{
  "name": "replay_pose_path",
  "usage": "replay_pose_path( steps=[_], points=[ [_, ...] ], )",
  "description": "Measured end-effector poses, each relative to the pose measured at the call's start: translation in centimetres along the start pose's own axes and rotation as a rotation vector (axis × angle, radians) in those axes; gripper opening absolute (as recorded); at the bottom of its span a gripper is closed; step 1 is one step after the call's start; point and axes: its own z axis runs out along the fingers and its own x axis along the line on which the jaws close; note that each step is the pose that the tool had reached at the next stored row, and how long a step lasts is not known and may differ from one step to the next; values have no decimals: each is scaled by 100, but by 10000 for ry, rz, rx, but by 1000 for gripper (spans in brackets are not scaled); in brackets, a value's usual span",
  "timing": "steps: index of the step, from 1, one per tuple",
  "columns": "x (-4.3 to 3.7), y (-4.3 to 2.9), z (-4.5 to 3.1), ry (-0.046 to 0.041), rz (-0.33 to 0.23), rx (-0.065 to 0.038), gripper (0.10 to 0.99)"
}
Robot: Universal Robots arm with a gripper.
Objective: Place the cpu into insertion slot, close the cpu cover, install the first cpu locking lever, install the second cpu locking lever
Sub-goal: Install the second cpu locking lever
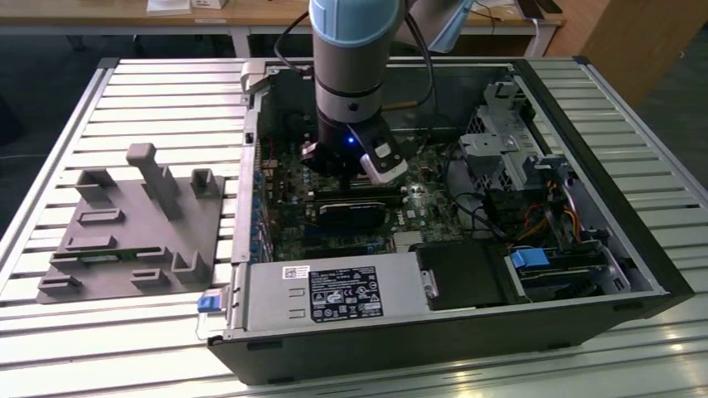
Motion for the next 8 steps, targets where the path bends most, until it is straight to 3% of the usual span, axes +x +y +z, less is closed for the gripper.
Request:
replay_pose_path(
  steps=[8],
  points=[
    [33, -30, 11, 1, 3, -217, 106]
  ],
)
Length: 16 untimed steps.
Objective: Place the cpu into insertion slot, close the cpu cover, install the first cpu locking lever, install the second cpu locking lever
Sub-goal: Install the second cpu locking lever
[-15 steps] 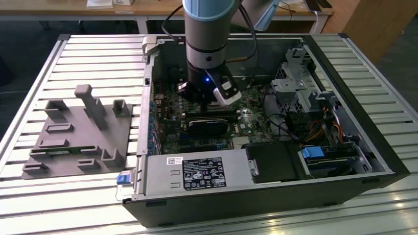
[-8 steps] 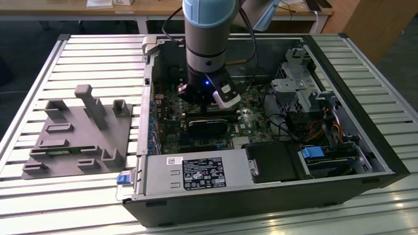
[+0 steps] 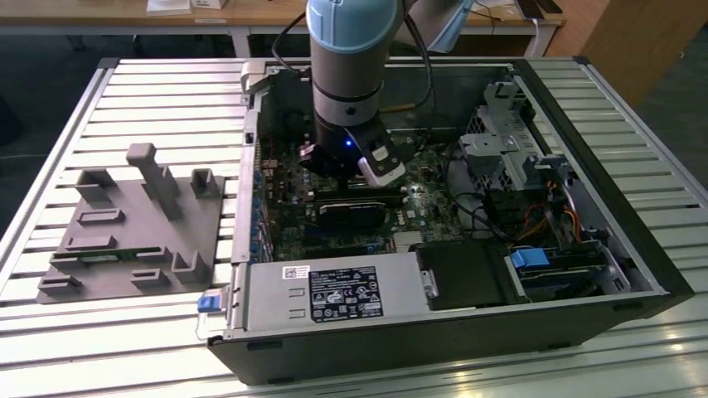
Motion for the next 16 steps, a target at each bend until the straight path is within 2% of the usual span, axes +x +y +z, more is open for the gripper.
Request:
replay_pose_path(
  steps=[3, 7, 16],
  points=[
    [4, -12, 2, -1, 3, -73, 106],
    [11, -31, 3, -2, 7, -232, 106],
    [38, -46, 41, -2, 13, -374, 106]
  ],
)
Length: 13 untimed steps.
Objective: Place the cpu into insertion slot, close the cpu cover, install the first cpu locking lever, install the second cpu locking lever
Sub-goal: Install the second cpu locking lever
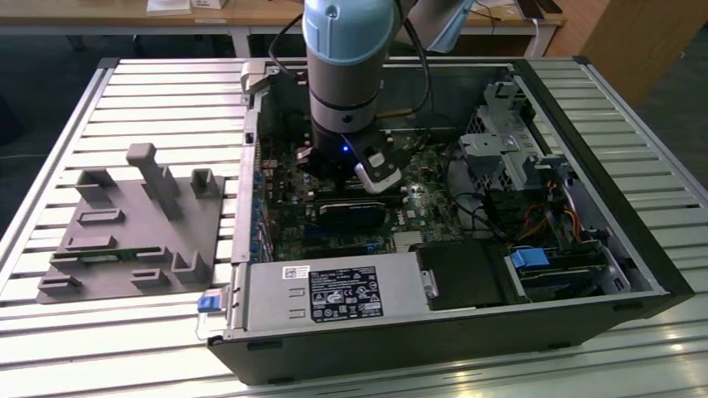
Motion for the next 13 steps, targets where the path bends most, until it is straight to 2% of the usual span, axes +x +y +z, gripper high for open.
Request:
replay_pose_path(
  steps=[5, 9, 13],
  points=[
    [8, -4, 19, 1, 2, -81, 106],
    [11, -4, 26, -2, 4, -216, 106],
    [24, -6, 33, -1, 6, -295, 106]
  ],
)
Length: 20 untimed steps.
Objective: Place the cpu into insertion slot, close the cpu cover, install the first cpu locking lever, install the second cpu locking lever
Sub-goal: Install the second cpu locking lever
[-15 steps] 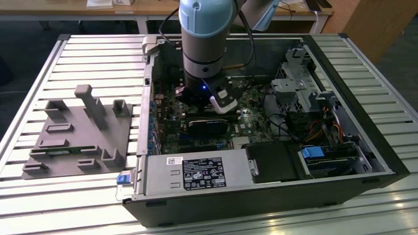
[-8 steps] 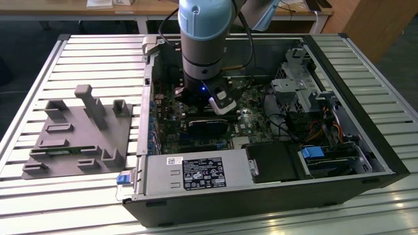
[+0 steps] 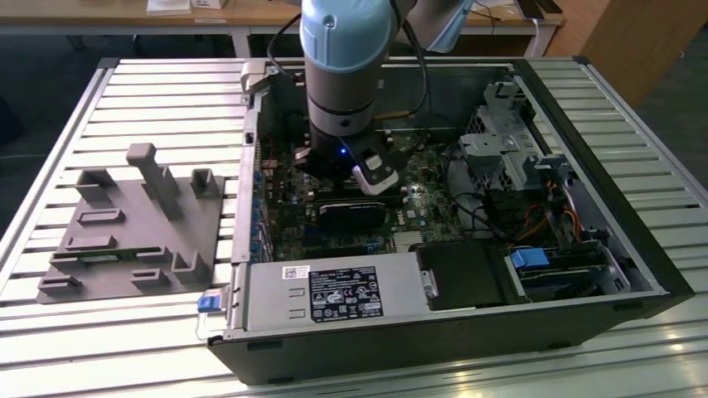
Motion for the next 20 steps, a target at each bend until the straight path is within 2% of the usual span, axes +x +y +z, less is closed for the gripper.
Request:
replay_pose_path(
  steps=[9, 14, 20],
  points=[
    [28, 16, 35, -4, 4, -250, 106],
    [33, 16, 31, 0, 5, -255, 106],
    [34, 26, -11, -1, 5, -256, 106]
  ],
)
